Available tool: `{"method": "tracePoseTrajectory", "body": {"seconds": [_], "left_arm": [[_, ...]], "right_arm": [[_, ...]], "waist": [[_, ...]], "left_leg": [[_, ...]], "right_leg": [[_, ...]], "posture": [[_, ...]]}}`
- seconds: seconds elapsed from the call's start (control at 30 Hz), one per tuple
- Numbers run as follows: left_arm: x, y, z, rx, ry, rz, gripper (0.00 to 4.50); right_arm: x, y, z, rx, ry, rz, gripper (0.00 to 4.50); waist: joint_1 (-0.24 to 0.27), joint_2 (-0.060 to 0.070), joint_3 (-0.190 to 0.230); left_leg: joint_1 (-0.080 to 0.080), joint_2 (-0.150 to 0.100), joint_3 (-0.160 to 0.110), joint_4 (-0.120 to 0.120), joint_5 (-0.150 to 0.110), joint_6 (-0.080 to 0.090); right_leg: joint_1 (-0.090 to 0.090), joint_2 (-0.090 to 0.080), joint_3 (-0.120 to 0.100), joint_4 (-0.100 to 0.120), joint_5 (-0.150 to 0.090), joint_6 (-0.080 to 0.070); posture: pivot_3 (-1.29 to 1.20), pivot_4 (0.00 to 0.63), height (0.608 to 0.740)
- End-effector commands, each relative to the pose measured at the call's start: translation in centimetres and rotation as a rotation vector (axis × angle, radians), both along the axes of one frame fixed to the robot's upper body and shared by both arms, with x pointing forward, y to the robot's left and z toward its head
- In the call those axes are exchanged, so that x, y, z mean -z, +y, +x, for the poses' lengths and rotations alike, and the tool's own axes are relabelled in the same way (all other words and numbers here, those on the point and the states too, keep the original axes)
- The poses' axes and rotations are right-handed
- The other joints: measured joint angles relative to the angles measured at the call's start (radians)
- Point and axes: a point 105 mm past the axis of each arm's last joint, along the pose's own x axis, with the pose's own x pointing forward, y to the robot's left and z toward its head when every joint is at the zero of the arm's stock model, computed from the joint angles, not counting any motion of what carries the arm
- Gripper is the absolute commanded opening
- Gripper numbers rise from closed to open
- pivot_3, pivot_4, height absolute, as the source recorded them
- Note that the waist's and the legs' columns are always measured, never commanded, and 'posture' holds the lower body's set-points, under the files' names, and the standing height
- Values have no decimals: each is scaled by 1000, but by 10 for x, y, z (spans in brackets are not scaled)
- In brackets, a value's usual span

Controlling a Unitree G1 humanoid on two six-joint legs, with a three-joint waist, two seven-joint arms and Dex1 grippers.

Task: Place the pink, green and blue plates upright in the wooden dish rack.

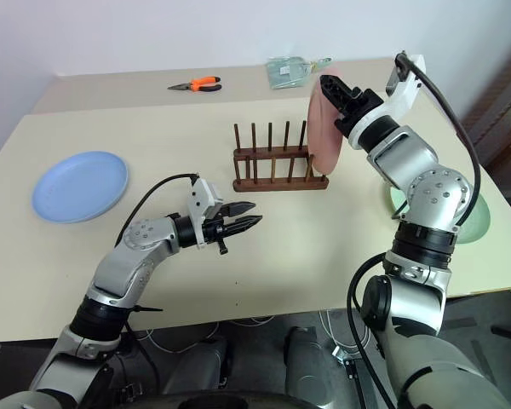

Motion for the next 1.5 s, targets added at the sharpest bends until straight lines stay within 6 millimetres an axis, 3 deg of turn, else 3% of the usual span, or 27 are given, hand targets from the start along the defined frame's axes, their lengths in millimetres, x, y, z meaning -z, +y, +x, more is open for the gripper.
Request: {"method": "tracePoseTrajectory", "body": {"seconds": [0.03,0.13,0.17,0.23,0.3,0.37,0.43,0.6,0.73,0.9,0.97,1.07,1.1,1.17,1.23,1.33,1.43,1.5], "left_arm": [[-10,-2,-5,13,-33,-24,1484],[-8,-1,-7,11,-28,-23,1484],[-8,-1,-8,10,-26,-22,1484],[-7,-1,-9,12,-21,-20,1484],[-6,-1,-8,18,-19,-17,1484],[-5,-3,-7,33,-17,-14,1484],[-5,-5,-5,47,-17,-8,1484],[-7,-11,-3,74,-26,-3,1484],[-8,-12,-3,79,-27,-5,1484],[-7,-9,-5,73,-28,-2,1484],[-6,-6,-7,65,-29,2,1484],[-6,-3,-9,53,-29,3,1484],[-6,-2,-9,47,-29,5,1484],[-5,1,-9,35,-25,7,1484],[-4,3,-9,28,-21,8,1484],[-2,5,-8,16,-18,12,1484],[-2,7,-7,7,-18,13,1484],[-2,7,-6,3,-20,13,1484]], "right_arm": [[-42,-20,-14,99,-223,-153,3427],[-59,-47,-30,174,-325,-241,3427],[-57,-66,-35,227,-321,-281,3427],[-41,-106,-47,333,-255,-389,3427],[-15,-127,-57,369,-155,-555,3427],[42,-128,-66,292,31,-854,3427],[83,-124,-77,196,146,-1015,3427],[127,-123,-83,163,267,-1144,3427],[158,-136,-78,200,358,-1259,3427],[163,-144,-69,240,367,-1272,1111],[160,-143,-65,244,351,-1273,67],[145,-141,-57,276,286,-1305,27],[131,-138,-52,298,206,-1352,27],[83,-118,-38,378,-35,-1339,27],[33,-93,-33,428,-245,-1186,27],[-40,-48,-40,365,-486,-803,27],[-88,-6,-58,164,-605,-424,27],[-103,22,-70,3,-639,-266,27]], "waist": [[2,0,0],[7,0,0],[5,0,0],[12,-2,-1],[19,-2,-1],[18,0,-1],[9,0,-1],[-3,3,-1],[3,2,-1],[7,1,-1],[5,1,-1],[2,1,0],[3,1,-1],[-2,3,0],[-7,3,0],[-5,4,1],[4,3,0],[12,2,0]], "left_leg": [[0,0,0,0,0,0],[-1,0,0,0,0,0],[-1,-1,0,0,0,0],[-1,0,-1,0,0,0],[0,0,-1,0,-1,1],[1,0,0,1,-1,1],[1,0,1,0,-1,1],[1,1,4,0,-1,1],[2,0,2,1,-1,1],[1,-1,1,2,-1,1],[1,-1,1,2,-1,1],[2,-1,1,2,-1,1],[2,-1,1,2,-1,1],[2,-1,1,2,-1,1],[2,-1,2,1,-1,1],[2,0,2,0,-1,1],[1,1,-2,-1,-1,1],[0,0,-3,0,-1,1]], "right_leg": [[0,0,0,0,0,0],[0,0,0,-1,0,0],[0,0,0,-2,0,0],[1,0,0,-2,-1,1],[3,0,-1,-3,-2,0],[4,-1,0,-3,-3,-2],[5,-1,1,-2,-5,1],[5,-1,2,-1,-5,1],[4,0,1,-2,-5,1],[4,-1,1,-2,-5,1],[4,-1,1,-2,-5,1],[4,-1,1,-2,-5,1],[4,-1,1,-2,-5,1],[4,-1,1,-2,-5,1],[3,-1,2,-2,-5,1],[2,0,1,-1,-3,4],[2,0,-1,-1,-1,1],[2,0,-2,-1,0,1]], "posture": [[0,150,740],[0,150,740],[0,150,740],[0,150,740],[0,150,740],[0,150,740],[0,150,740],[0,150,740],[0,150,740],[0,150,740],[0,150,740],[0,150,740],[0,150,740],[0,150,740],[0,150,740],[0,150,740],[0,150,740],[0,150,740]]}}
